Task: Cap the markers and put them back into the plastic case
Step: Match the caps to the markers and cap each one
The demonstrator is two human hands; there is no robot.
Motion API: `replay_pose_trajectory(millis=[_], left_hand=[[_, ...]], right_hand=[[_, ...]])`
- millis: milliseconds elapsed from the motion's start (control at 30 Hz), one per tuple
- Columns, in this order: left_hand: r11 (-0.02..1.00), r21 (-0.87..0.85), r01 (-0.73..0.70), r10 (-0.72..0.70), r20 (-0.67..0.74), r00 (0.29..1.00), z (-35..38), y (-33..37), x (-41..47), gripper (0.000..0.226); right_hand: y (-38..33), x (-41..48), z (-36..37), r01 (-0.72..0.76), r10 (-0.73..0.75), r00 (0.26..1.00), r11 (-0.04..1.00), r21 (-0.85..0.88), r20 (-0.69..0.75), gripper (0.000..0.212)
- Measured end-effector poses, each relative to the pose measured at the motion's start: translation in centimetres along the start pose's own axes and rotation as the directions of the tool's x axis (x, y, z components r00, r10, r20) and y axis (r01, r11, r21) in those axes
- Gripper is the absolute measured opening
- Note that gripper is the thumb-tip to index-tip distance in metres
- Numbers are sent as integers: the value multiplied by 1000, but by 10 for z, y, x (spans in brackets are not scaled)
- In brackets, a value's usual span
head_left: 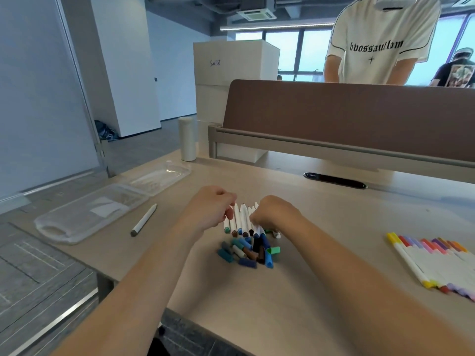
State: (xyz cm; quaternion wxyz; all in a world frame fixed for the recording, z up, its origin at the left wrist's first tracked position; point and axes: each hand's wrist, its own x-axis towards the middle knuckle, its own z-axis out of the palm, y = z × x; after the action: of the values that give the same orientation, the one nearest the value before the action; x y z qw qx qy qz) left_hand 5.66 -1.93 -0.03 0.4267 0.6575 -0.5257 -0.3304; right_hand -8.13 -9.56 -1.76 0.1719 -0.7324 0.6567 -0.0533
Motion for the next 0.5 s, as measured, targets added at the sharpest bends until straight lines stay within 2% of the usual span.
replay_pose_trajectory(millis=[233, 367, 500], left_hand=[[999, 46, -13, 12, 11, 1000, 0, 0, -6, 25], [972, 214, -99, 95, 28, 995, 7, -3, -13, 20], [871, 441, -216, 165, 152, 974, 18, 0, -13, 12]], right_hand=[[-9, -3, -2, 5, -5, 1000, 999, -53, 5, 18], [-3, -10, -19, 20, -20, 999, 1000, 19, 30, 26], [15, -23, -38, 31, -38, 998, 993, 110, 58, 27]])
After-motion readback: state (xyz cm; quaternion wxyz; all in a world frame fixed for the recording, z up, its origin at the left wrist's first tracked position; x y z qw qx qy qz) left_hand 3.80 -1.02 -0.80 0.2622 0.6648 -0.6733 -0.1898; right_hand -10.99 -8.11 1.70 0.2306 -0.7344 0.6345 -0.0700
